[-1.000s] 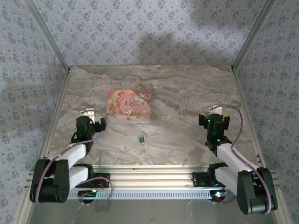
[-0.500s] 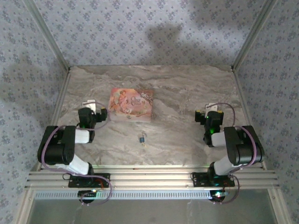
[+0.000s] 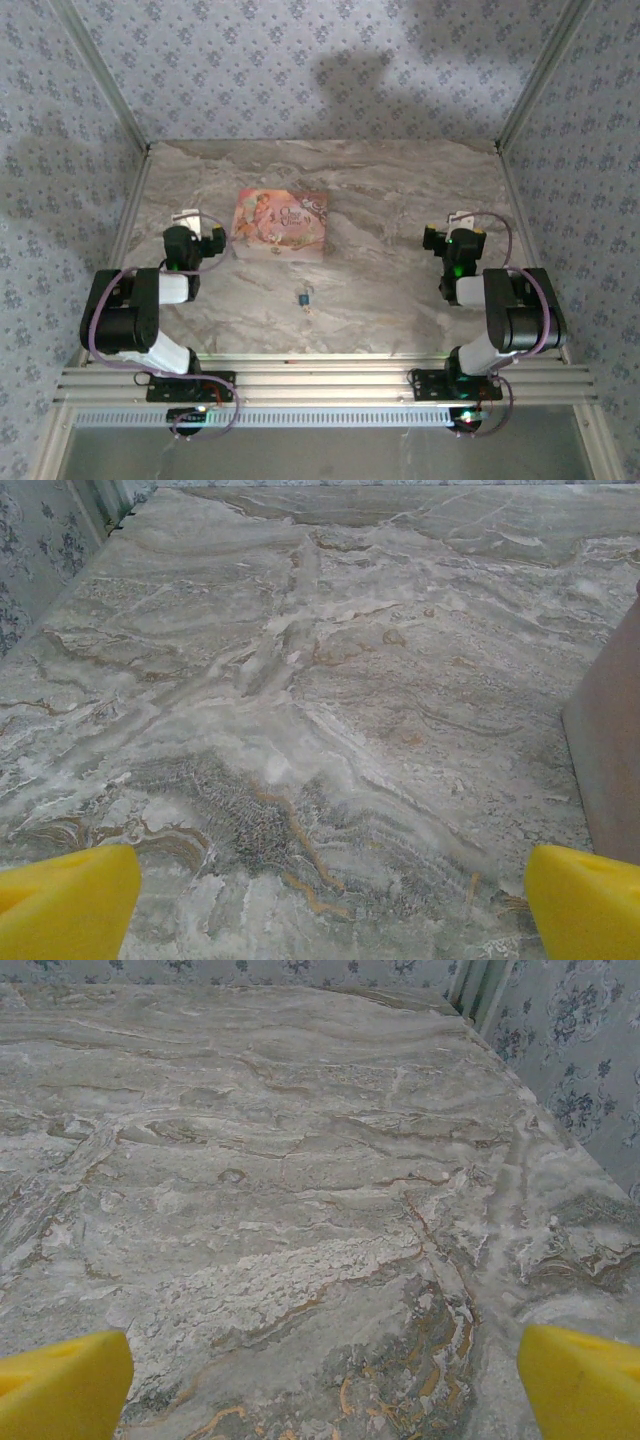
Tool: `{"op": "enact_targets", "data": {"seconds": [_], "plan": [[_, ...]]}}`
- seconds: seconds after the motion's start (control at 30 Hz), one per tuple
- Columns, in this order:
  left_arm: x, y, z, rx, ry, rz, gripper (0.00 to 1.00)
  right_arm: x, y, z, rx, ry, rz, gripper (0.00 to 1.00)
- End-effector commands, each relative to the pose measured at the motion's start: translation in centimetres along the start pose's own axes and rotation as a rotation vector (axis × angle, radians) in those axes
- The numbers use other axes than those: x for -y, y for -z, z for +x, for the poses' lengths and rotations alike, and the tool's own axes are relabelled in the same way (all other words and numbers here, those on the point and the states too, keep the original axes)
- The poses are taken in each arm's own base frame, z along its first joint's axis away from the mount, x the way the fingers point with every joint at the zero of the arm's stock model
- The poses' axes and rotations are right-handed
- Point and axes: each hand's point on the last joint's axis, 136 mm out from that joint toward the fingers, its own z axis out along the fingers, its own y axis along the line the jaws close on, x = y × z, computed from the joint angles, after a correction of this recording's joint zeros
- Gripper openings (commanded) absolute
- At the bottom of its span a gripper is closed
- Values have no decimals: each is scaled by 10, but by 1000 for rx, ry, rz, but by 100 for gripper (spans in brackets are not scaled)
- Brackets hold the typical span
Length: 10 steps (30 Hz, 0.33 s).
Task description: Unlock the padlock with the key
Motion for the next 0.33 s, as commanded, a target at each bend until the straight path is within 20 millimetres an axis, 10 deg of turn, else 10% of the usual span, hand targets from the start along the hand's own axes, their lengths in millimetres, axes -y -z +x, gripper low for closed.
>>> {"op": "enact_targets", "data": {"seconds": [0.0, 0.3], "plan": [[3, -1, -8, 17, 12, 19, 98, -1, 0, -5, 8, -18, -3, 100], [3, -1, -8, 18, 12, 18, 98, -11, -2, -5, 0, -2, -69, 100]]}}
